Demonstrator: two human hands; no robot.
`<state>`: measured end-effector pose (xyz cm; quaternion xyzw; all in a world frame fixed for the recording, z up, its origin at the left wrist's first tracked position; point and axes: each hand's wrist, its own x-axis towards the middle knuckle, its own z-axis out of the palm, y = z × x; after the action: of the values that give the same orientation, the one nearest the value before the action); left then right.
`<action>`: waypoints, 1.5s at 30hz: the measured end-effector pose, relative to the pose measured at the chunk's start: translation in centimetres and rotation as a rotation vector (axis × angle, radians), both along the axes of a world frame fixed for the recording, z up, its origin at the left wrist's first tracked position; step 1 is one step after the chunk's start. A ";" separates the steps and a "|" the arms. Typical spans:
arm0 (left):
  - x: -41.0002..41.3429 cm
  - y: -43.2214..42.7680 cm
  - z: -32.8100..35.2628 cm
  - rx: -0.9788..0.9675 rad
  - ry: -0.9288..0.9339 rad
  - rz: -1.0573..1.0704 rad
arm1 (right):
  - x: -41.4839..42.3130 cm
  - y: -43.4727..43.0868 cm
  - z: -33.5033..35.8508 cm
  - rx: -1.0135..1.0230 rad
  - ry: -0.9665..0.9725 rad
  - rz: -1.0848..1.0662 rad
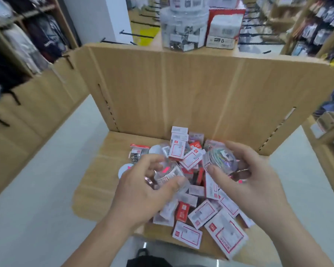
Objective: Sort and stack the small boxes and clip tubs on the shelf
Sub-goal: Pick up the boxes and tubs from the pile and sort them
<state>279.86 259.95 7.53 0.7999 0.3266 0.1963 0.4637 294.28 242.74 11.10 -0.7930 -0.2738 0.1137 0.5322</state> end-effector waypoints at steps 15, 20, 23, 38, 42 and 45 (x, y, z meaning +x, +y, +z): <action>-5.8 21.6 -6.2 -0.167 0.017 0.033 | -2.0 30.0 -5.7 -0.495 -0.319 0.407; -5.6 25.1 -7.1 -0.103 0.140 0.006 | -2.6 32.8 -9.3 -0.639 -0.344 0.386; -5.3 26.3 -7.1 0.008 0.223 -0.007 | -3.0 32.6 -10.3 -0.644 -0.312 0.363; -2.9 24.6 -8.9 0.266 0.327 -0.233 | -4.4 28.6 -9.1 -0.613 -0.370 0.230; -5.0 24.4 -9.7 0.221 0.205 -0.189 | -4.4 30.3 -9.9 -0.735 -0.399 0.311; -5.0 24.6 -10.0 0.146 0.146 -0.155 | -4.3 31.3 -10.1 -0.705 -0.352 0.369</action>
<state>274.90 284.59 -2.43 0.8665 0.2816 0.1241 0.3930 289.97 274.00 1.04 -0.8713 -0.4420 0.1564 0.1449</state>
